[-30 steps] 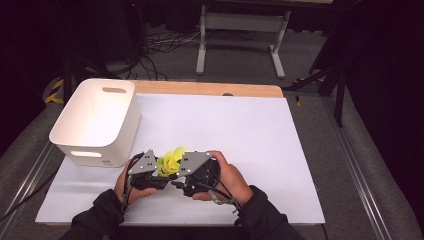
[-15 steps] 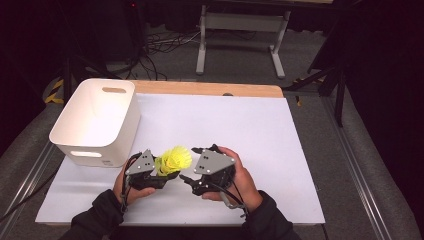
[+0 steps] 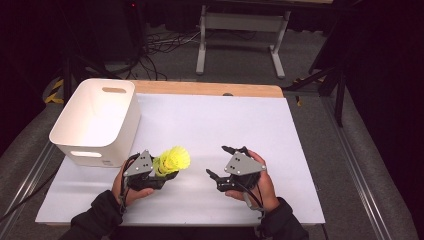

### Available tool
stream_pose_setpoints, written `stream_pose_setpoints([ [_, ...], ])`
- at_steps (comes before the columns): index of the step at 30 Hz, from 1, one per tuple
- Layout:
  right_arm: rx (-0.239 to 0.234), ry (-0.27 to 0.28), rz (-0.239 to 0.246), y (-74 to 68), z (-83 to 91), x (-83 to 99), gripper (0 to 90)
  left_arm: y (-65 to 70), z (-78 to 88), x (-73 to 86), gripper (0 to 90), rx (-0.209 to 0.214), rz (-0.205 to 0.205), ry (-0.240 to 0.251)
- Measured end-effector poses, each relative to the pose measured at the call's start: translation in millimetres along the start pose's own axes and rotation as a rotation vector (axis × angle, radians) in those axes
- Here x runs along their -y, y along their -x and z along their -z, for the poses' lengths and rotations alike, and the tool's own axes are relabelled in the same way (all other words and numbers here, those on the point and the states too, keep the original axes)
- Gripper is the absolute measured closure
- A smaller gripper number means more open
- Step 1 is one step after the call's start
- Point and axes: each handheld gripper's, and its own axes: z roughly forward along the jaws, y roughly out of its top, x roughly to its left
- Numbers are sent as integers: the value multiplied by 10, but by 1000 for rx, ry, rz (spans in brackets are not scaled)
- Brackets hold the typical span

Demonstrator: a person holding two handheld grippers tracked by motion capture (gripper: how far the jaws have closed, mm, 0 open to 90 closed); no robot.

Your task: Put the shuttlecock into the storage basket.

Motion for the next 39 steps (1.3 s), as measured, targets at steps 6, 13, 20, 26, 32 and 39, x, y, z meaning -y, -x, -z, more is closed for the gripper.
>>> stream_pose_setpoints([
  [6,24,1,-19,39,44,121,200,6,18,-1,461,-4,0,2],
  [13,49,-11,-7,44,75,240,192,-2,36,0,463,-13,0,6],
  [20,54,-12,-14,42,94,328,188,-9,73,-4,464,-20,-5,13],
  [26,71,-27,-13,28,125,431,185,-15,97,-7,463,-27,-3,17],
  [32,81,-40,-36,7,148,559,162,-22,153,-12,463,-35,-2,24],
  [39,78,-21,-55,-17,165,636,128,-42,230,-16,463,-52,-3,39],
])
